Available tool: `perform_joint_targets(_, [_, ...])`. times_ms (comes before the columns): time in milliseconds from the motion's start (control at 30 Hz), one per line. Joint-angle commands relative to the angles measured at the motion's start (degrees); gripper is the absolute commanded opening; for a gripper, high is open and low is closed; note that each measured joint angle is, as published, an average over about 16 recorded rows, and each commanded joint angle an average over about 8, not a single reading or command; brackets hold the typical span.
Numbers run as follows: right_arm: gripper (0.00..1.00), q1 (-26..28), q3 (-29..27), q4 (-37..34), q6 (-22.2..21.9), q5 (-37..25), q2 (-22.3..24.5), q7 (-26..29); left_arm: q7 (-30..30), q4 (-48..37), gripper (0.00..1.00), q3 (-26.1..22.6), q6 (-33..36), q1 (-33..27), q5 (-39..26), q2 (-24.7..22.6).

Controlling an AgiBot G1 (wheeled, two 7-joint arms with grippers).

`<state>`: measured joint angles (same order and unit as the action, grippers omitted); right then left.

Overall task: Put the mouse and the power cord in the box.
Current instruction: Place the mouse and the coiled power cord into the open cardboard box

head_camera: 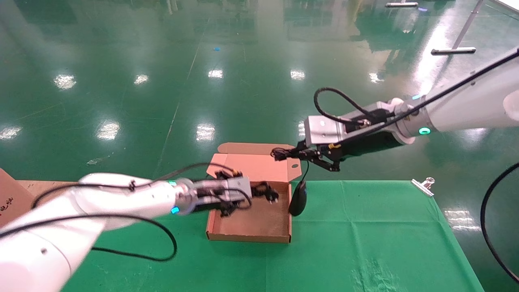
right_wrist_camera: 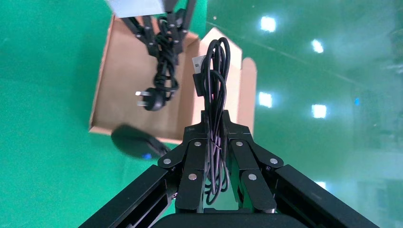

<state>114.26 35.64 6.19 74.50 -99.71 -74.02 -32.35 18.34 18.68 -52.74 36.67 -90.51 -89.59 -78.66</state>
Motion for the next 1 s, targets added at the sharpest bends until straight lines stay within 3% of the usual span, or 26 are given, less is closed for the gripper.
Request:
perform_joint_targets(33, [0.0,-0.41,0.02,-0.67,-0.2,-0.02,0.22,-0.65,-2.15,2.27,0.7,-2.01,-0.49,1.75,-0.12,0.03])
perform_joint_targets(200, [0.0,-0.56,-0.06,-1.95,-0.85,0.07,0.36,-1.63,-4.69,4.14,1.0,-5.59,-2.52,2.62,0.75,0.15])
perform_joint_targets(667, [0.0,-0.58,-0.39,-4.02,-1.17,0.57,-0.74,-3.17,-7.6,5.06,1.0,-12.03,-4.99,1.89,4.77,0.29])
perform_joint_targets(1000, [0.0,-0.46,-0.26,-1.95,-0.49,0.82,-3.51,-2.06,-3.63,2.49,1.0,-10.09,-2.45,-1.05,12.17,2.39])
